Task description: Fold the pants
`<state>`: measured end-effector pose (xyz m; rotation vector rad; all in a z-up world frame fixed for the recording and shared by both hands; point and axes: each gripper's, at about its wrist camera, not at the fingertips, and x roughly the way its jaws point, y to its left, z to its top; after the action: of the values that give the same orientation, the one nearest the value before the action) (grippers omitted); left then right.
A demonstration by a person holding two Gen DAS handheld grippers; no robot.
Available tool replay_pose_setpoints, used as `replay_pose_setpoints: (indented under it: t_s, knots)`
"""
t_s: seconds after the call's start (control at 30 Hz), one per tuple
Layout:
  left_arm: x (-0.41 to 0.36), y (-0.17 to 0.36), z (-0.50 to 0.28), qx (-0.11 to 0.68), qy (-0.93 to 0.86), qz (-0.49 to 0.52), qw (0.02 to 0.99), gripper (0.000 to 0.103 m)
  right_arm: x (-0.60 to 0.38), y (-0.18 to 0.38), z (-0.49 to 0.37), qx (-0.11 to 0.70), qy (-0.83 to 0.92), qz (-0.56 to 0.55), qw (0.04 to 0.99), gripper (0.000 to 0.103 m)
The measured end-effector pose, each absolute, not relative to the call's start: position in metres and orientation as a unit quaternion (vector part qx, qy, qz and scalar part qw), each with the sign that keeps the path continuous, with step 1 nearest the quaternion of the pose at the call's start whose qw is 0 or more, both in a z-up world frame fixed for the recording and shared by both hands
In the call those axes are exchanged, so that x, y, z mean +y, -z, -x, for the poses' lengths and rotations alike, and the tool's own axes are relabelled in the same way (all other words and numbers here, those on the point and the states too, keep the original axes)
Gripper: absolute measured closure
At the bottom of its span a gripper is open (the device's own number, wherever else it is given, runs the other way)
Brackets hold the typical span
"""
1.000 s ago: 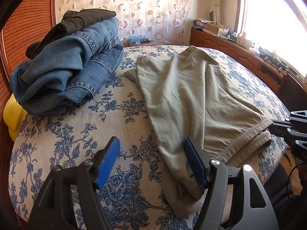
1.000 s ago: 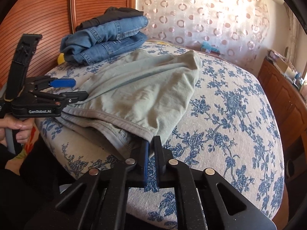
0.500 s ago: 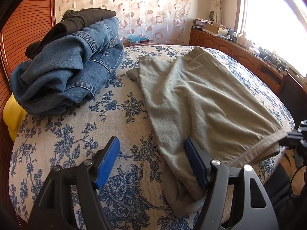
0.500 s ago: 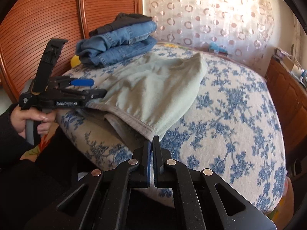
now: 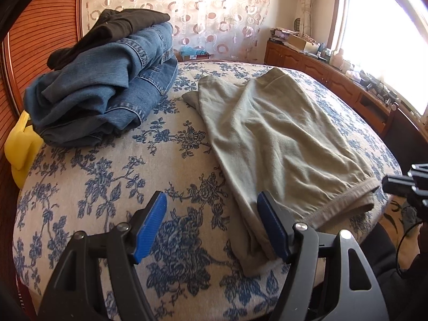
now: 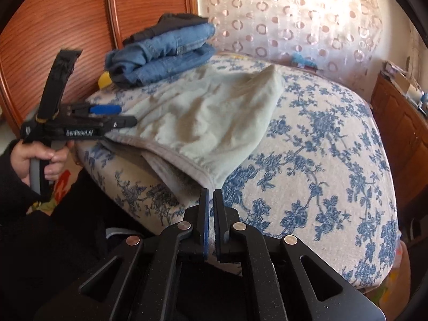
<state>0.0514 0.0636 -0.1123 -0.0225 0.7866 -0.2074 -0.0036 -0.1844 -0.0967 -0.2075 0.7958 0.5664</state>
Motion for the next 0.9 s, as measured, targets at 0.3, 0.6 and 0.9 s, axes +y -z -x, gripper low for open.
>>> replay_pose_setpoints:
  t_s: [0.3,0.6,0.9]
  knots:
    - [0.062,0.11,-0.04,0.37,0.11,0.018,0.922,0.033,-0.175,0.089,-0.014,0.361,-0.255,0.077,0.894,0.064]
    - [0.061,0.111,-0.036,0.358,0.11,0.019,0.927,0.033,-0.169,0.102,-0.031,0.378,-0.246,0.058,0.891,0.056]
    - [0.06,0.114,-0.027,0.378,0.113,0.022,0.919,0.033,-0.167,0.113,-0.025,0.397,-0.235,0.069,0.885,0.056]
